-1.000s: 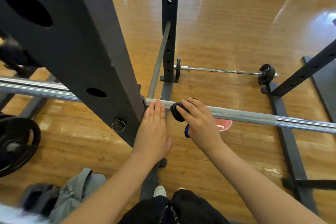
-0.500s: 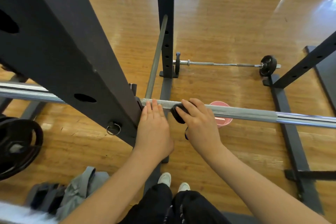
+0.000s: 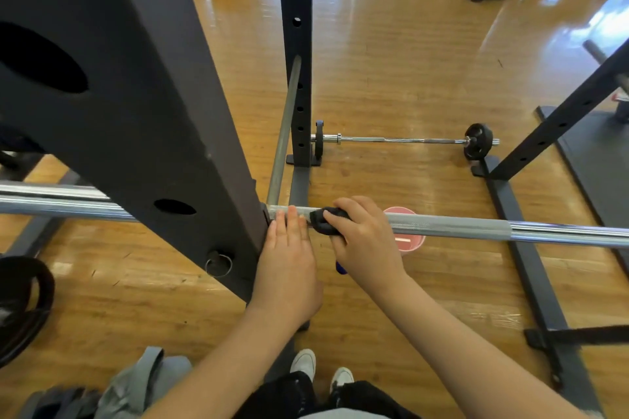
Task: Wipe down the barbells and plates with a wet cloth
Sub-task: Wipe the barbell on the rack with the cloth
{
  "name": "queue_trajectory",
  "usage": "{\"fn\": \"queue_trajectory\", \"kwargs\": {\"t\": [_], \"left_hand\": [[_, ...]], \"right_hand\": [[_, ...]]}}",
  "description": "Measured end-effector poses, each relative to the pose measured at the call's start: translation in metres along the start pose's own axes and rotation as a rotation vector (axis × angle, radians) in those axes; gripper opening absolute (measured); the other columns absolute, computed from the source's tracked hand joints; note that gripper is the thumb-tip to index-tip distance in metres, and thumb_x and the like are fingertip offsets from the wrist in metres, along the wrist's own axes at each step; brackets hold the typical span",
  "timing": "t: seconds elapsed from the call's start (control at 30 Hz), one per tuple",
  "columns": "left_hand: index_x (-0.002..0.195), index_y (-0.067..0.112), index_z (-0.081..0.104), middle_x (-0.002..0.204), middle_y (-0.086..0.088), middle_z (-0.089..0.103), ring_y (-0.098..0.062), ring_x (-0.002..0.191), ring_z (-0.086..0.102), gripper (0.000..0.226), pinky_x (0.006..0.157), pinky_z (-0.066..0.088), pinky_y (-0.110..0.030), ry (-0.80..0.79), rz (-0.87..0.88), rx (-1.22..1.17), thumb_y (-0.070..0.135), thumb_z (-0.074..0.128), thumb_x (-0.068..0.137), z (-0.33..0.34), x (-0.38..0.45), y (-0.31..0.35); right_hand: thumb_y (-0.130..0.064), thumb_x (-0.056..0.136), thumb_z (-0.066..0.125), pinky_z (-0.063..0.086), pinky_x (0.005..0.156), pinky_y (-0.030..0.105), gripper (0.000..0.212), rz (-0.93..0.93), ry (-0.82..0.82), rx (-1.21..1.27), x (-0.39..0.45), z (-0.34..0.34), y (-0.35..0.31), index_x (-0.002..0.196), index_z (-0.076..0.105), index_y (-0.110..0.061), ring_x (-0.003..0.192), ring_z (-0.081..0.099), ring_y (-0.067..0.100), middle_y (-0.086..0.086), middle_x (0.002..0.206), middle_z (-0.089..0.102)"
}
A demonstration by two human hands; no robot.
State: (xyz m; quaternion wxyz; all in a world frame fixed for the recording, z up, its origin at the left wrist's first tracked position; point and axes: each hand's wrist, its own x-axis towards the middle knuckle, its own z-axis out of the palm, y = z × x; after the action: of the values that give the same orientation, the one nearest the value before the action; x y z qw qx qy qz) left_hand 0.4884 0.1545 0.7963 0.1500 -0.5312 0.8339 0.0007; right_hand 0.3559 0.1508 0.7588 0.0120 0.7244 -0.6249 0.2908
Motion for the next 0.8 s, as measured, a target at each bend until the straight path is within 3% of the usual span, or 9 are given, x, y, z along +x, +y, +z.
{"fn": "queue_trajectory", "kwargs": {"t": [0.07, 0.23, 0.3, 0.47, 0.57, 0.63, 0.8], "left_hand": [[0.143, -0.007, -0.014, 0.152, -0.027, -0.018, -0.039, 0.143, -0.012, 0.083, 0.115, -0.008, -0.043, 0.009, 0.005, -0.004, 0.039, 0.037, 0.097, 0.0, -0.002, -0.002], [0.143, -0.007, -0.015, 0.153, -0.027, -0.017, -0.038, 0.143, -0.011, 0.081, 0.115, -0.008, -0.043, 0.036, 0.007, -0.026, 0.036, 0.036, 0.098, 0.004, -0.002, -0.002], [0.143, -0.006, -0.015, 0.152, -0.027, -0.018, -0.038, 0.143, -0.013, 0.078, 0.114, -0.01, -0.043, 0.04, 0.012, -0.019, 0.034, 0.034, 0.098, 0.004, -0.003, -0.003], [0.144, -0.005, -0.014, 0.152, -0.027, -0.018, -0.038, 0.143, -0.013, 0.077, 0.115, -0.009, -0.043, 0.037, 0.015, -0.003, 0.035, 0.034, 0.098, 0.004, -0.003, -0.002], [0.142, -0.008, -0.017, 0.152, -0.028, -0.018, -0.039, 0.143, -0.012, 0.083, 0.115, -0.008, -0.043, 0.04, 0.008, -0.009, 0.036, 0.037, 0.097, 0.004, -0.004, -0.002], [0.141, -0.009, -0.018, 0.151, -0.029, -0.019, -0.039, 0.143, -0.012, 0.085, 0.115, -0.008, -0.044, 0.041, 0.002, -0.016, 0.038, 0.038, 0.097, 0.005, -0.004, -0.001], [0.141, -0.008, -0.02, 0.151, -0.028, -0.02, -0.039, 0.143, -0.014, 0.083, 0.114, -0.009, -0.043, 0.045, -0.015, -0.039, 0.037, 0.036, 0.098, 0.006, -0.003, 0.001]], "right_hand": [[0.007, 0.069, 0.069, 0.054, 0.075, 0.045, 0.025, -0.034, 0.036, 0.014, -0.009, -0.003, 0.006, 0.091, 0.073, -0.001, 0.095, 0.059, 0.03, 0.012, 0.1, 0.067], [-0.002, 0.085, 0.044, 0.054, 0.083, 0.042, 0.032, -0.071, 0.159, 0.02, -0.017, -0.01, 0.008, 0.102, 0.07, 0.001, 0.099, 0.058, 0.026, 0.014, 0.103, 0.067], [0.001, 0.083, 0.048, 0.053, 0.086, 0.041, 0.031, -0.107, 0.116, 0.032, -0.01, -0.004, -0.002, 0.106, 0.069, 0.001, 0.102, 0.06, 0.029, 0.014, 0.107, 0.066], [0.008, 0.063, 0.078, 0.053, 0.085, 0.045, 0.039, -0.171, -0.044, -0.06, -0.012, 0.007, 0.0, 0.099, 0.073, -0.004, 0.109, 0.06, 0.032, 0.011, 0.11, 0.067], [-0.002, 0.082, 0.061, 0.052, 0.086, 0.048, 0.018, -0.13, 0.041, -0.093, -0.032, -0.004, 0.024, 0.093, 0.075, -0.006, 0.114, 0.055, 0.029, 0.01, 0.114, 0.067], [-0.009, 0.088, 0.049, 0.05, 0.09, 0.048, 0.027, -0.16, 0.055, -0.102, -0.039, -0.008, 0.035, 0.1, 0.073, -0.006, 0.117, 0.051, 0.027, 0.011, 0.118, 0.065], [-0.008, 0.088, 0.041, 0.045, 0.094, 0.044, 0.037, -0.151, 0.062, -0.058, -0.02, -0.002, 0.017, 0.116, 0.065, -0.003, 0.12, 0.047, 0.027, 0.014, 0.123, 0.061]]}}
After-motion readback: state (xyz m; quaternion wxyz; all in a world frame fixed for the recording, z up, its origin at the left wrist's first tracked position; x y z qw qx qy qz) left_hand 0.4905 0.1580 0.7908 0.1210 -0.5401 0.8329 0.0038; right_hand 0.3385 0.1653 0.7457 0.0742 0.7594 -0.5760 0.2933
